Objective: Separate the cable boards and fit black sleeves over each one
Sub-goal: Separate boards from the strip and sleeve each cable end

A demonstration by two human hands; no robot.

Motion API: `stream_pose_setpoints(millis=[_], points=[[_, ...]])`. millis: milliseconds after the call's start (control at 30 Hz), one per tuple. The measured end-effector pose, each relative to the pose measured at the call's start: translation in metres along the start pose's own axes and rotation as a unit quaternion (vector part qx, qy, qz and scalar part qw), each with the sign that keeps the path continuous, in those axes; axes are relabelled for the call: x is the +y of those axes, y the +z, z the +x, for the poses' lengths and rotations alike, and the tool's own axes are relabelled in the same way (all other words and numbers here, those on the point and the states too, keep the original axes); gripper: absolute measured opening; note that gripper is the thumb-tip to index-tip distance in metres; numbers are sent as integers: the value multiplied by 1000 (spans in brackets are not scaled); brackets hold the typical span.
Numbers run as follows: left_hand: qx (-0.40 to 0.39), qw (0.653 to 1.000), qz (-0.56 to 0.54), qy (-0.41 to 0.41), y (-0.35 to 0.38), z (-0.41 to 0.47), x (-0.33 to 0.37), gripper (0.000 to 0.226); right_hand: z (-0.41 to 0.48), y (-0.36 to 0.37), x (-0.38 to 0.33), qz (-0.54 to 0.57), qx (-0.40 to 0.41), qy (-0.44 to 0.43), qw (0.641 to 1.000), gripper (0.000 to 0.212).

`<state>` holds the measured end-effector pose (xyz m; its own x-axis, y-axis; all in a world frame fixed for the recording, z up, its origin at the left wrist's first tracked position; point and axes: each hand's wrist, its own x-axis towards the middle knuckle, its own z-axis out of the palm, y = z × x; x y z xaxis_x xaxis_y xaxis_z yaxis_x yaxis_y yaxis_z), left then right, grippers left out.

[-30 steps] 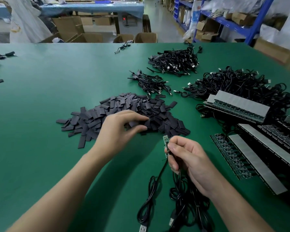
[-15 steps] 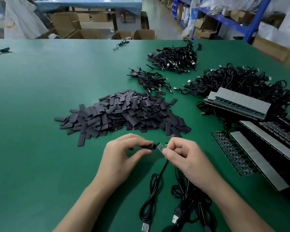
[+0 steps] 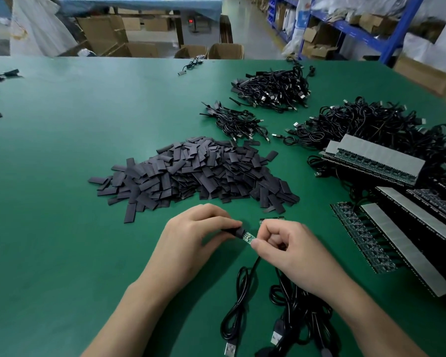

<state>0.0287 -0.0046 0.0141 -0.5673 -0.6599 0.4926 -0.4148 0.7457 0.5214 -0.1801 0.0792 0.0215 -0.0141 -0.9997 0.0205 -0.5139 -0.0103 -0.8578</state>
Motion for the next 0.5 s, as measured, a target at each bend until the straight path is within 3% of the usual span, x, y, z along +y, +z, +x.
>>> stream_pose_setpoints(millis=[500], points=[[-67,997,-10,39,-7,0,-2,19,1,0,5,-10,-21,7,1000,27]])
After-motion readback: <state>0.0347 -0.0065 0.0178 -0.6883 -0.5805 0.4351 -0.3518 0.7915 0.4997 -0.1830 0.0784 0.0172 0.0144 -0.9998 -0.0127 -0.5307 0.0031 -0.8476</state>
